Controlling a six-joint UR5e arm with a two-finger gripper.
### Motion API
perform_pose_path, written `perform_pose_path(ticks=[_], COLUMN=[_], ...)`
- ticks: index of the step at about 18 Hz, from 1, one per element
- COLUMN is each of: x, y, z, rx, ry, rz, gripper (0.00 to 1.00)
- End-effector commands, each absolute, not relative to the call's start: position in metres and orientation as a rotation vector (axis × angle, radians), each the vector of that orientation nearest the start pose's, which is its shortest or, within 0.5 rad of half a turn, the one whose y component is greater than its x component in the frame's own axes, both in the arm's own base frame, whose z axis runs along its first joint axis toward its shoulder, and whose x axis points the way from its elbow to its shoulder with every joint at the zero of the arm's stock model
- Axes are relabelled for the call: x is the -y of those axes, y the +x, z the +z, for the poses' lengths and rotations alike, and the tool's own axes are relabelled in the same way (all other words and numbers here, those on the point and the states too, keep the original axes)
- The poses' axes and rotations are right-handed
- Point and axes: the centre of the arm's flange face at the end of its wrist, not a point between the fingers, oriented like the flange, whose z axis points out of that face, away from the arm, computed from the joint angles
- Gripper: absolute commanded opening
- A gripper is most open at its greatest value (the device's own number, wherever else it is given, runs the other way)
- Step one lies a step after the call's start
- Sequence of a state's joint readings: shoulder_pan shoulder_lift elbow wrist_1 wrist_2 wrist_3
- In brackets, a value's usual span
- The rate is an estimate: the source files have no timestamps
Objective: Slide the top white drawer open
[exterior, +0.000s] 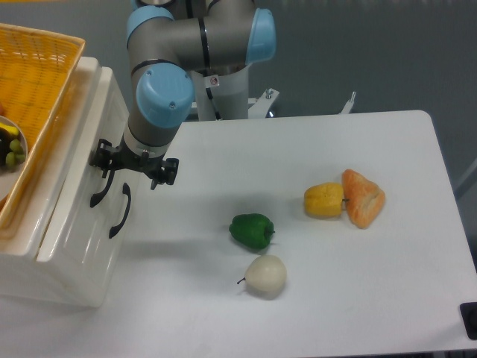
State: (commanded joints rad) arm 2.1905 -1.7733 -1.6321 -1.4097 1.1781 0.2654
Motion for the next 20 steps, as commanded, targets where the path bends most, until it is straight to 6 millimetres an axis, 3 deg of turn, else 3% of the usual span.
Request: perform_pose_path(ticks=[20], x=[-0.5500], y=[-0.1893], z=[0.3723], rx=[0.572], ry=[-2.975], rz=[-0.556], gripper=[1.00])
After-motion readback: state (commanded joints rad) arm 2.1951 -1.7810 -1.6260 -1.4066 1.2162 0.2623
